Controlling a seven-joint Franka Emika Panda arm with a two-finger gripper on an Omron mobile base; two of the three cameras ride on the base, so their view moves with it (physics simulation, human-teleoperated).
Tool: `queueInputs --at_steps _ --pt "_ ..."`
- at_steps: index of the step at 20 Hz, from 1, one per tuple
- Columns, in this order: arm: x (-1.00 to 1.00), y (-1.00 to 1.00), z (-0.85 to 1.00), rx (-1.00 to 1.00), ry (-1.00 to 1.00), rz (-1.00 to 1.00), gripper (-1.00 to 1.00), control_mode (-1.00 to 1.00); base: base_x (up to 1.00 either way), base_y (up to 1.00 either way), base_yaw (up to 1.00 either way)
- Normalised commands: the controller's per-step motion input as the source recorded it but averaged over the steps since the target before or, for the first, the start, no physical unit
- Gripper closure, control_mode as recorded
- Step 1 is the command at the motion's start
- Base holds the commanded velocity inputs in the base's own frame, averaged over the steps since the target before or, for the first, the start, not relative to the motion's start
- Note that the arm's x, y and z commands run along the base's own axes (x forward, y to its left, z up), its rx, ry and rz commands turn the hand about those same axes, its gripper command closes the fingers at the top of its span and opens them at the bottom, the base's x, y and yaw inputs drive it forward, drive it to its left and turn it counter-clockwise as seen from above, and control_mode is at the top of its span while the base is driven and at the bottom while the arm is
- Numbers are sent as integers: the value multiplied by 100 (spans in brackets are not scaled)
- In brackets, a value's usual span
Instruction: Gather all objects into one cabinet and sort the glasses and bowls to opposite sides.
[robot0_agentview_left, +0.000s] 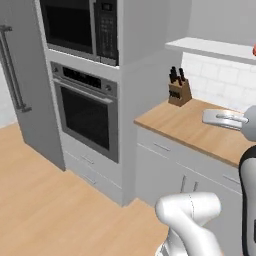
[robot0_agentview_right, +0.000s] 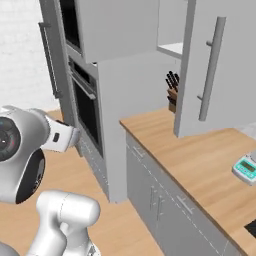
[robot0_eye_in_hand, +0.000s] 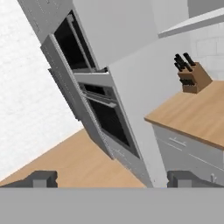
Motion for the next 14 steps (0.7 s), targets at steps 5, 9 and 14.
queueInputs --at_steps 5,9,14 --pt "0 0 0 0 0 0 -100 100 86 -1 -44" --pt "0 0 0 0 0 0 -100 100 42 5 -54" --pt "0 0 0 0 0 0 -100 100 0 0 -43"
